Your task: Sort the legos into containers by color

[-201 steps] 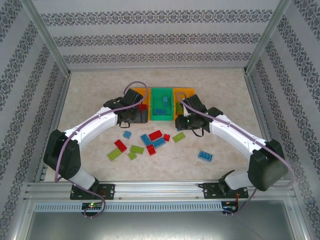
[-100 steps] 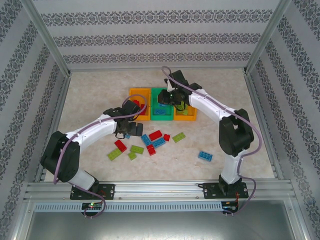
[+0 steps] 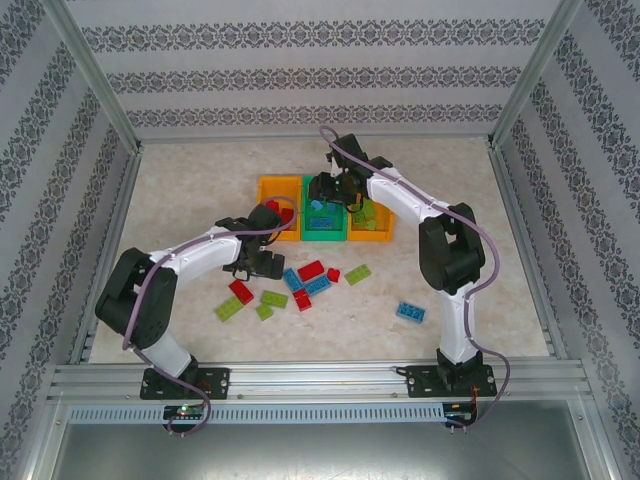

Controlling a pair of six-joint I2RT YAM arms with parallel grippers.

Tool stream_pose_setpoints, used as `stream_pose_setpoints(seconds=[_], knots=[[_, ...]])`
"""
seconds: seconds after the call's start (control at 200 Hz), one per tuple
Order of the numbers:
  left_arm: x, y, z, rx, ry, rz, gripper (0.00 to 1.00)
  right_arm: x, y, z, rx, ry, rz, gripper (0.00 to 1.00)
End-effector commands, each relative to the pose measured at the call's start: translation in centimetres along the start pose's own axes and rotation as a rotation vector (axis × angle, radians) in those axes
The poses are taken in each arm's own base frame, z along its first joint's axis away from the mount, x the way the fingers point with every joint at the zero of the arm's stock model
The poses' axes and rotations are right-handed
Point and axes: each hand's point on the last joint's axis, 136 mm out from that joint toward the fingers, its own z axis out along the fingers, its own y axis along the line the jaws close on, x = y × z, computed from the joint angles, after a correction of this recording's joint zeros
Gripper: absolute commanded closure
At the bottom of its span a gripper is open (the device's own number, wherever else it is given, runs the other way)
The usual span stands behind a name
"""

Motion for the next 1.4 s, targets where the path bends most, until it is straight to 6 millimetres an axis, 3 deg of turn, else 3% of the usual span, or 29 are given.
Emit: stream_pose_setpoints(seconds=[0.0, 0.34, 0.585, 0.769, 0.884, 0.994, 1.224, 1.394], knots=[[-0.7, 0.2, 0.4, 0.007, -0.002, 0.006, 0.07, -0.4, 1.1, -1.0, -0.034, -0.007, 0.001, 0.43], [-1.3, 1.1, 1.7, 0.025, 0.009, -0.018, 0.14, 0.4, 1.7, -4.8, -0.044, -0.063, -0.020, 0.37], [-1.3, 0.4, 3.0, 0.057, 0.041, -0.022, 0.47, 0.9, 0.4, -8.6, -0.022, -0.131, -0.016, 0.29], [-1.1, 0.3, 3.0, 0.065, 0.046, -0.021, 0.67, 2.4, -2.9, -10.7, 0.041, -0.148, 0.010, 0.28], [-1.6, -0.1, 1.8, 0.095, 0.022, -0.034, 0.74, 4.7, -5.8, -11.6, 0.102, -0.131, 0.025, 0.27], [-3.3, -1.1, -0.6, 0.159, -0.037, -0.052, 0.74, 8.3, -9.0, -12.3, 0.195, -0.090, 0.049, 0.27], [-10.3, -6.3, -7.0, 0.403, -0.179, -0.035, 0.76, 16.1, -14.1, -13.7, 0.336, -0.012, 0.163, 0.26], [-14.5, -10.1, -8.7, 0.515, -0.215, -0.011, 0.75, 20.0, -17.0, -14.9, 0.400, 0.013, 0.213, 0.22]])
